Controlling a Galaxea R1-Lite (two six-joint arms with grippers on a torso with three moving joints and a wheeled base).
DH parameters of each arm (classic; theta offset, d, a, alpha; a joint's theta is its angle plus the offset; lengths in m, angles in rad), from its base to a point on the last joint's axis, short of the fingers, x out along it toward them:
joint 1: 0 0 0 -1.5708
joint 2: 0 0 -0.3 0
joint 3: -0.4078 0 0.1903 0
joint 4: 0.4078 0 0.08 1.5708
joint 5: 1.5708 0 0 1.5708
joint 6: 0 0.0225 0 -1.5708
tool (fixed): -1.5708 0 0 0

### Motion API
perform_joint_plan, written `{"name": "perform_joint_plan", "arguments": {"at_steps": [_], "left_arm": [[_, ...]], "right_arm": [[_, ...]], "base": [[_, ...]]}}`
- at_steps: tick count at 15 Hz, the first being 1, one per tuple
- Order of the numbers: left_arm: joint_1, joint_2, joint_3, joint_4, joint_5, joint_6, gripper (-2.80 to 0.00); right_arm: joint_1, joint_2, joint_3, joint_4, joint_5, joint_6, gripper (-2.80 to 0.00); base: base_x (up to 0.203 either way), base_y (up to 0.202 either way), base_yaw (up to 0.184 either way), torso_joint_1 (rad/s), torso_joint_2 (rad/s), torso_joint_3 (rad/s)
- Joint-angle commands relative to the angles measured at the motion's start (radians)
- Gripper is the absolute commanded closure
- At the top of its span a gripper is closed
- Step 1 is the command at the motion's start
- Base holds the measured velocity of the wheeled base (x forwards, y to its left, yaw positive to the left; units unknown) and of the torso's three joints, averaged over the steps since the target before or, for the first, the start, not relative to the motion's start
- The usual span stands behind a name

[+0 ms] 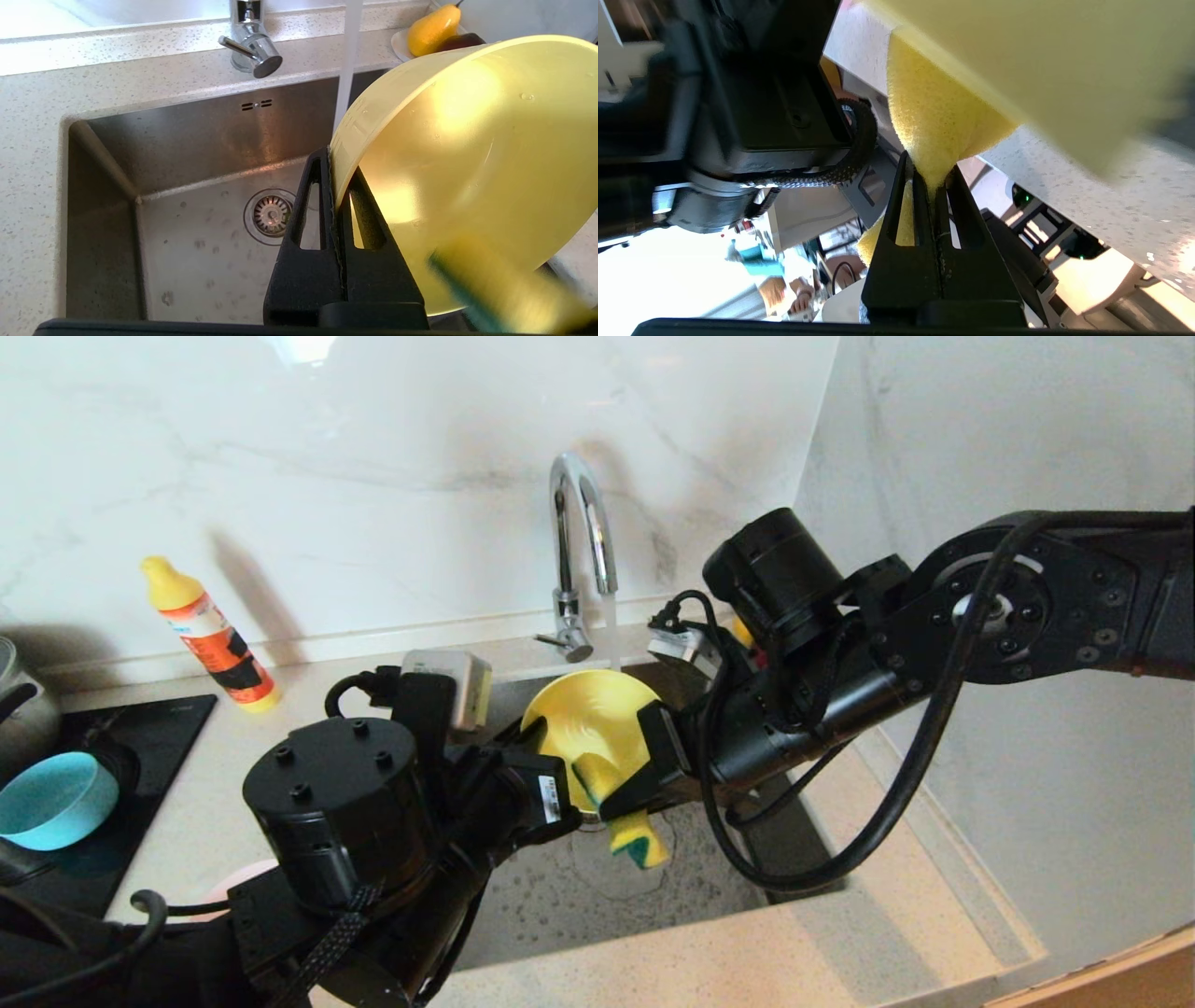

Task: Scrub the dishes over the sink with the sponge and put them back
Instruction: Wipe the bowl

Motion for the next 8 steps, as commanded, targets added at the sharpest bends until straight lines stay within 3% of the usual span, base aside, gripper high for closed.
{"name": "perform_joint_plan", "arguments": {"at_steps": [1,8], "left_arm": [[0.000,-0.003,-0.005,-0.005,0.003,0.003,0.00],[0.000,0.000,-0.003,-0.005,0.003,0.004,0.00]], "right_arm": [[-0.016,-0.035,0.007,0.006,0.003,0.004,0.00],[-0.071,-0.089,0.025,0.005,0.009,0.004,0.00]], "base": [[0.000,0.000,0.000,0.000,0.00,0.000],[0.000,0.000,0.000,0.000,0.00,0.000]]}}
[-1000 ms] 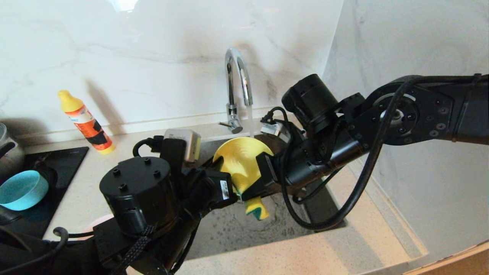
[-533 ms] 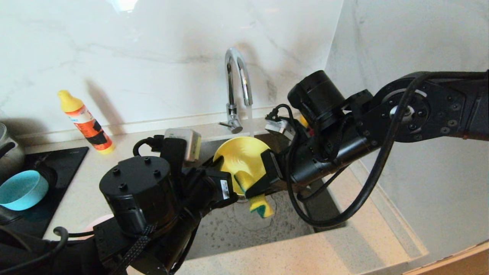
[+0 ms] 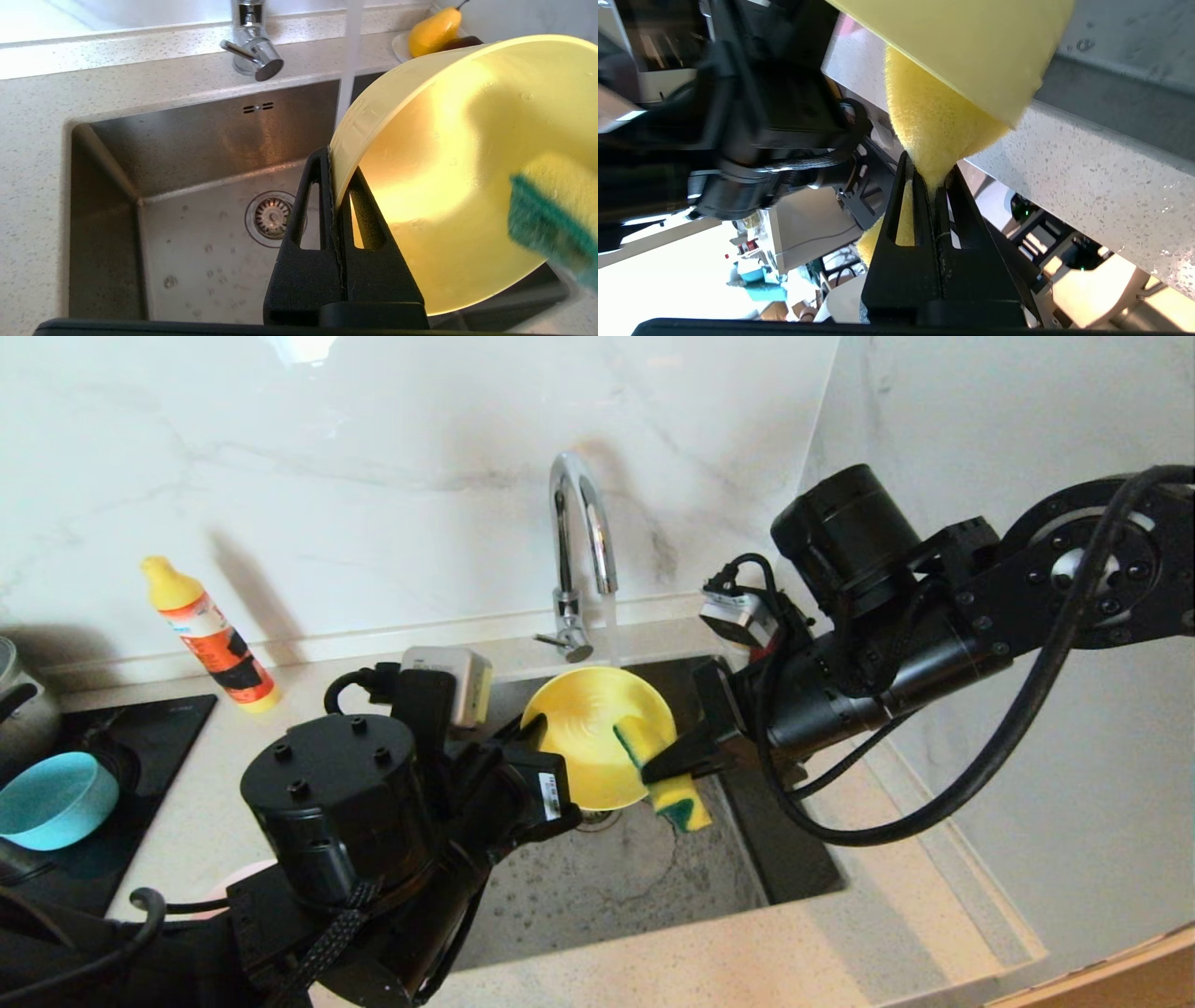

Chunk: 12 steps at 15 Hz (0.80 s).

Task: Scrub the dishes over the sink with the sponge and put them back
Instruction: Wipe the bowl

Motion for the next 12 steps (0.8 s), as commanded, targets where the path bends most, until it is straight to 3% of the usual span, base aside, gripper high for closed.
{"name": "perform_joint_plan", "arguments": {"at_steps": [1,12], "left_arm": [[0.000,0.004,0.007,-0.009,0.003,-0.003,0.00],[0.000,-0.029,0.031,-0.009,0.001,-0.006,0.00]], "right_arm": [[-0.003,-0.016,-0.010,0.001,0.004,0.002,0.00],[0.062,0.083,-0.073,-0.038,0.010,0.002,0.00]], "base": [[0.000,0.000,0.000,0.000,0.00,0.000],[0.000,0.000,0.000,0.000,0.00,0.000]]}}
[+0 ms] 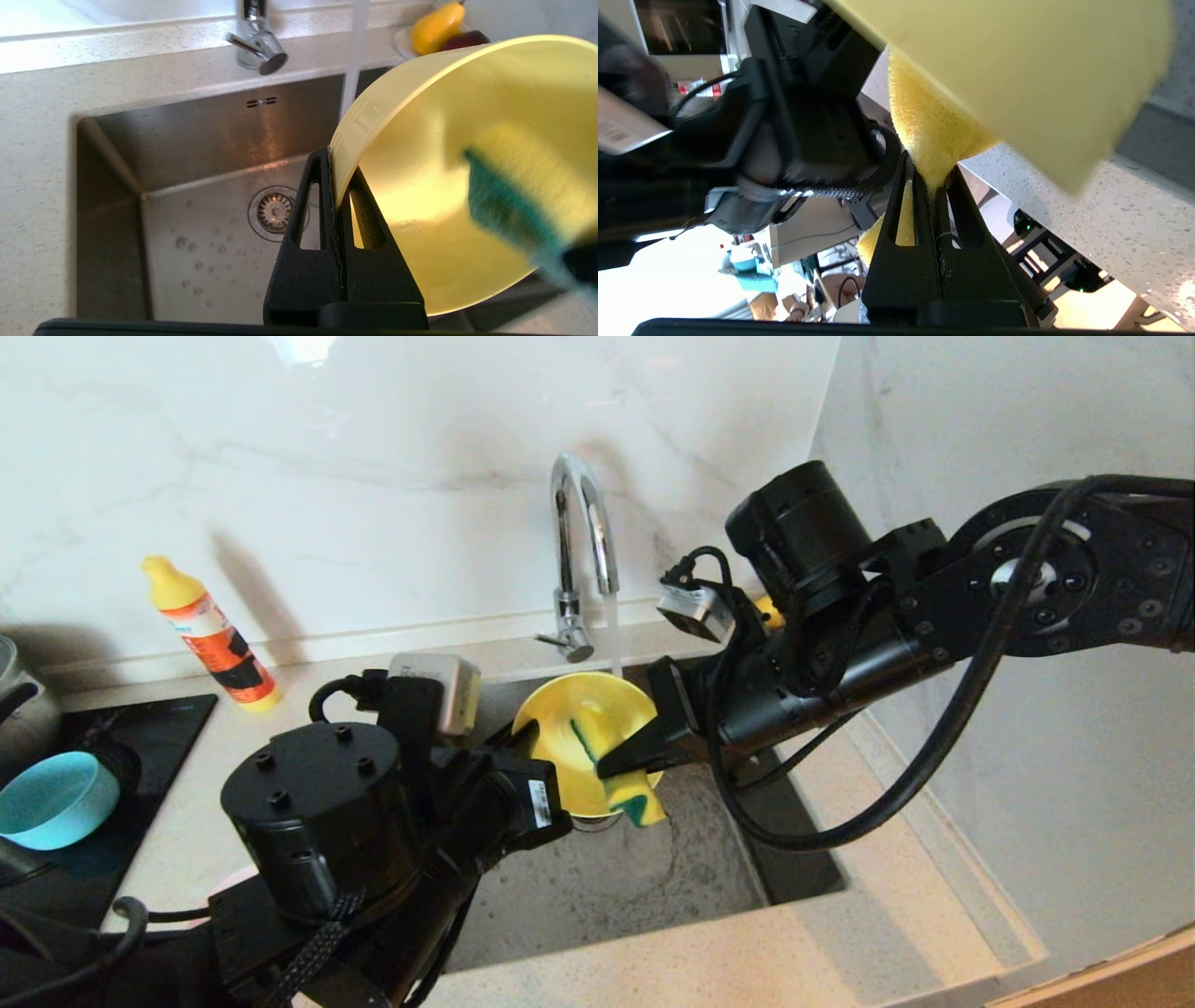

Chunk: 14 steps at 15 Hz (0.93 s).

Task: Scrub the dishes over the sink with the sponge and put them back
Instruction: Wipe the bowl

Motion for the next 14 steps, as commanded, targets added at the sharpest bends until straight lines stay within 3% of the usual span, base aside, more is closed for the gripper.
{"name": "perform_joint_plan", "arguments": {"at_steps": [1,14], "left_arm": [[0.000,-0.012,0.000,-0.006,0.002,-0.001,0.00],[0.000,-0.014,-0.010,-0.001,0.004,0.004,0.00]], "right_arm": [[0.012,0.024,-0.004,0.009,0.003,0.005,0.00],[-0.025,-0.076,0.074,0.029,-0.003,0.003,0.00]], "base": [[0.000,0.000,0.000,0.000,0.00,0.000],[0.000,0.000,0.000,0.000,0.00,0.000]]}}
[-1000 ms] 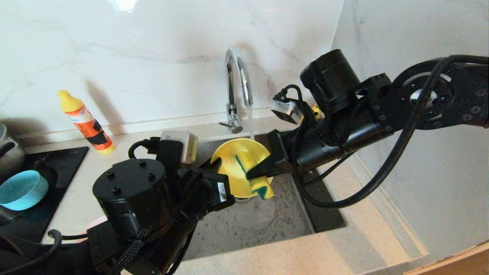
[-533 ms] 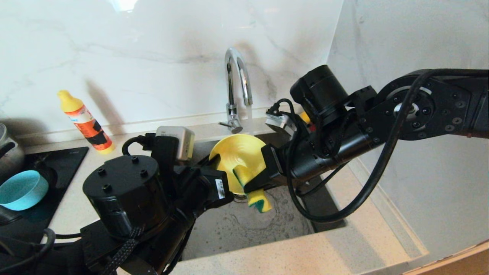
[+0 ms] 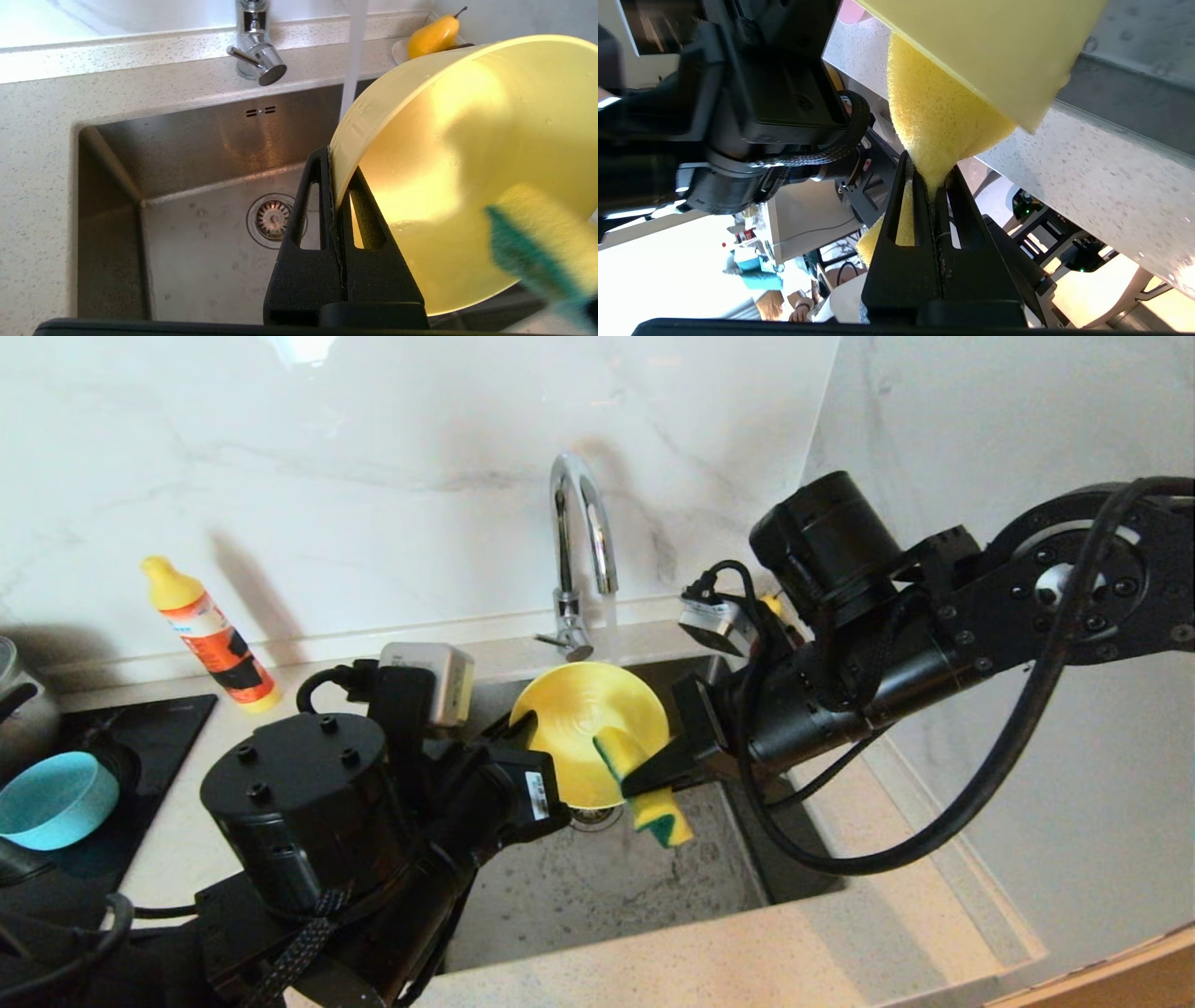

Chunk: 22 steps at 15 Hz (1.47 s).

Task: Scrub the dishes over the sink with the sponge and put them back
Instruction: Wipe the bowl

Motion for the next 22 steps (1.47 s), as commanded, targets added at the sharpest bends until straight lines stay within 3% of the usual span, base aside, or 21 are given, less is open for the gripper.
{"name": "perform_joint_plan", "arguments": {"at_steps": [1,11,15,22], "left_arm": [[0.000,0.002,0.003,-0.007,0.004,-0.001,0.00],[0.000,0.018,0.008,-0.006,0.004,-0.001,0.00],[-0.003,0.022,0.012,-0.006,0.004,0.002,0.00],[-0.005,0.009,0.014,-0.007,0.004,0.007,0.00]], "right_arm": [[-0.011,-0.028,-0.003,0.007,0.003,0.003,0.00],[0.001,-0.041,-0.024,0.003,0.005,-0.001,0.00],[0.028,0.005,-0.094,0.008,0.000,-0.001,0.00],[0.006,0.010,-0.108,0.046,-0.001,0.000,0.00]], "base": [[0.000,0.000,0.000,0.000,0.00,0.000],[0.000,0.000,0.000,0.000,0.00,0.000],[0.000,0.000,0.000,0.000,0.00,0.000],[0.000,0.000,0.000,0.000,0.00,0.000]]}}
